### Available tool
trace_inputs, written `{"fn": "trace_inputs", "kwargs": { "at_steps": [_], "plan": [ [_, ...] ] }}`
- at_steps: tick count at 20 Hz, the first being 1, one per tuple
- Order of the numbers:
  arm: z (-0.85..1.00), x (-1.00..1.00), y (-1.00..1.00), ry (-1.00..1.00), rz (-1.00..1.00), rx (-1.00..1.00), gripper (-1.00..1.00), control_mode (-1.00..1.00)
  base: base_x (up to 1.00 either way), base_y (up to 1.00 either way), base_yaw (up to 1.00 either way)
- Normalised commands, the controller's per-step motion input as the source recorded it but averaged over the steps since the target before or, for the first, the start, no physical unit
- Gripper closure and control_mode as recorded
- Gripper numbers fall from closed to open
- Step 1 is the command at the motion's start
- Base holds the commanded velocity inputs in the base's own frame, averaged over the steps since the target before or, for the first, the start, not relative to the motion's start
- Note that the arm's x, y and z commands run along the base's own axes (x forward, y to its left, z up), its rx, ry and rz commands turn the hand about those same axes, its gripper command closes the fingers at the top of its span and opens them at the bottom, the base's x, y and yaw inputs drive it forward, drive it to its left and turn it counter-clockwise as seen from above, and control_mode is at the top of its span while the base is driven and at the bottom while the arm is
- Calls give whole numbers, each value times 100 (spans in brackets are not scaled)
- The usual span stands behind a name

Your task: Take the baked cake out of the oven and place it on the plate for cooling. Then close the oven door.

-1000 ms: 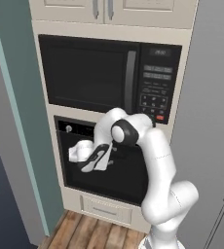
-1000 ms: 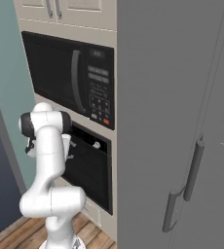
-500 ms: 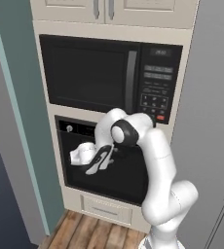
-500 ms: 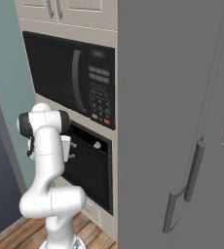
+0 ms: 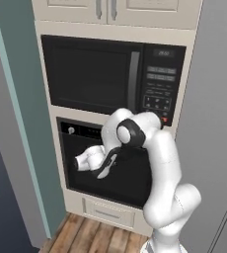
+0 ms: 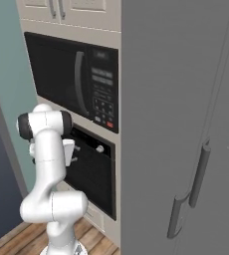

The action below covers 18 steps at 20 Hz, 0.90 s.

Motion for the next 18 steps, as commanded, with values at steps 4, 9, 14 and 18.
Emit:
{"fn": "trace_inputs", "kwargs": {
  "at_steps": [4, 9, 14, 18],
  "plan": [
    [-4, 40, -58, 5, 5, 8, 100, -100, 0, 0, 0],
    [-44, -14, -12, 35, 0, 25, 100, -100, 0, 0, 0],
    [-57, -100, 69, 42, 2, 25, 100, -100, 0, 0, 0],
    [-78, -100, 100, 45, 7, 19, 100, -100, 0, 0, 0]
  ]
}}
